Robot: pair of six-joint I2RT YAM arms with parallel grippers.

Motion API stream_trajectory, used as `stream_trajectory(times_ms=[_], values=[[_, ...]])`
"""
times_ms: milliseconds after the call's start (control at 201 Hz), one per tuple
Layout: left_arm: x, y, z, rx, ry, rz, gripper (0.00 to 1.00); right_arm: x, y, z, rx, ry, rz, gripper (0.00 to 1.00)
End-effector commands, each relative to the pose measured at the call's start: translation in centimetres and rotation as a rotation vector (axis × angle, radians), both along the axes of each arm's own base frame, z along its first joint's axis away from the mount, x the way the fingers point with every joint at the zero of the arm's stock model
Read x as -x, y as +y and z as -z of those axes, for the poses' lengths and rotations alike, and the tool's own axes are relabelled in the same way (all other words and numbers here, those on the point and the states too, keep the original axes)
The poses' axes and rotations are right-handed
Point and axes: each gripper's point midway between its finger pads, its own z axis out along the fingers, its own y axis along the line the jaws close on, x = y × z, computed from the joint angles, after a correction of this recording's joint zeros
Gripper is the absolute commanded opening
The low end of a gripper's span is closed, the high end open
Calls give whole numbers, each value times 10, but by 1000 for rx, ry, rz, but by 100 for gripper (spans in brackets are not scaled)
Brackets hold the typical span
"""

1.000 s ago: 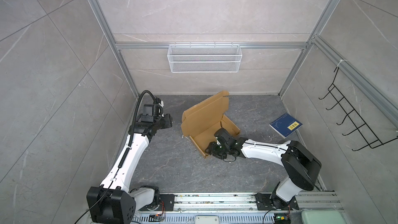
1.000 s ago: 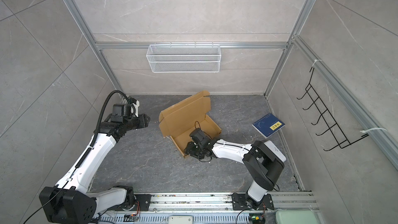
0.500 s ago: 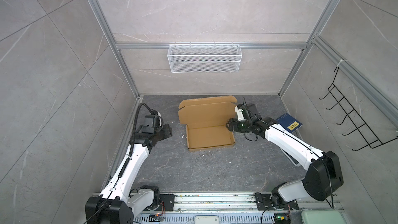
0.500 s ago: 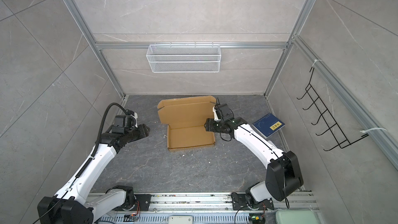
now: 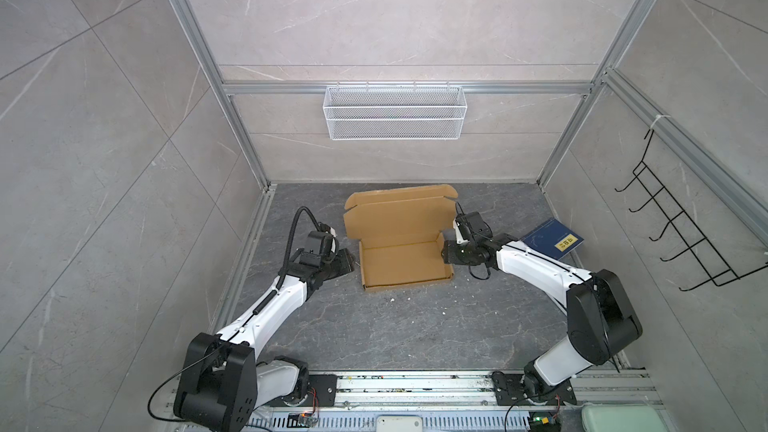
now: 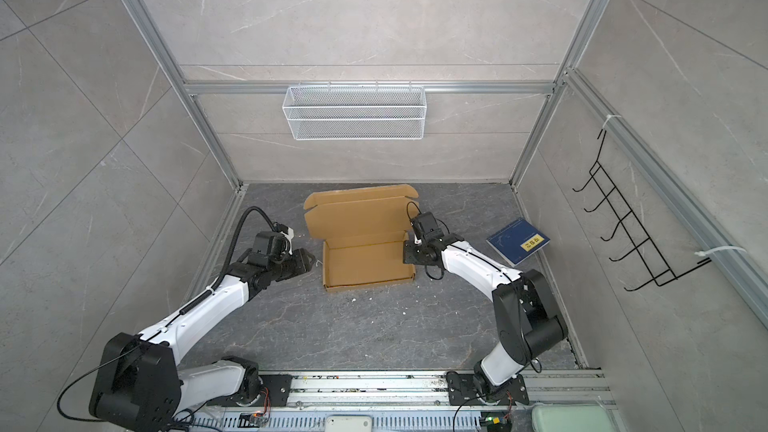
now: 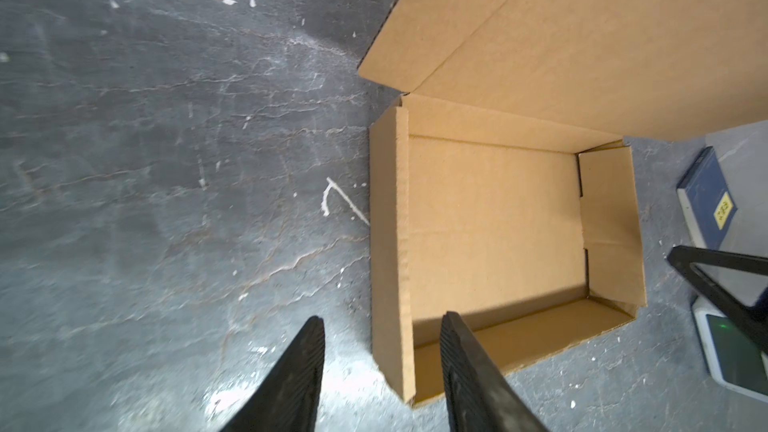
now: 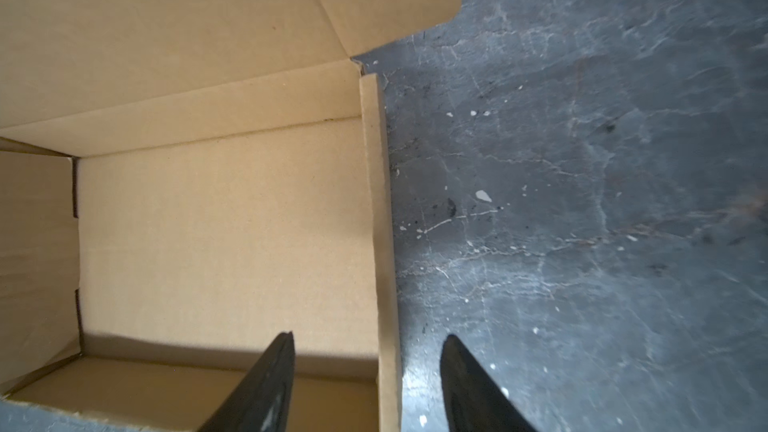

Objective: Fold the paper box
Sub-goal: 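Grip the box's two side walls with left and right grippers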

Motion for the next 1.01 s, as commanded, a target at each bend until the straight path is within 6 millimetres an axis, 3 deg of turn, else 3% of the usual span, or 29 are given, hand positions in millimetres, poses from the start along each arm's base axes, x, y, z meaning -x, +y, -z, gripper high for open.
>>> stream_trajectory(times_ms=[0, 214, 428, 712, 1000], values=[[-11, -18, -4, 51, -43, 32, 48, -7, 2, 8, -14, -13, 22, 58], [-15, -31, 20, 43, -3, 51, 45, -8, 1, 23, -4, 12, 39, 55], [-17, -34, 30, 22, 10, 58, 39, -8, 0, 30, 2, 20, 44, 46], [-17, -40, 46, 0, 40, 79, 30, 2, 18, 35, -1, 31, 18, 31], [-17, -56, 48, -3, 43, 116, 23, 11, 40, 39, 11, 42, 5, 25]])
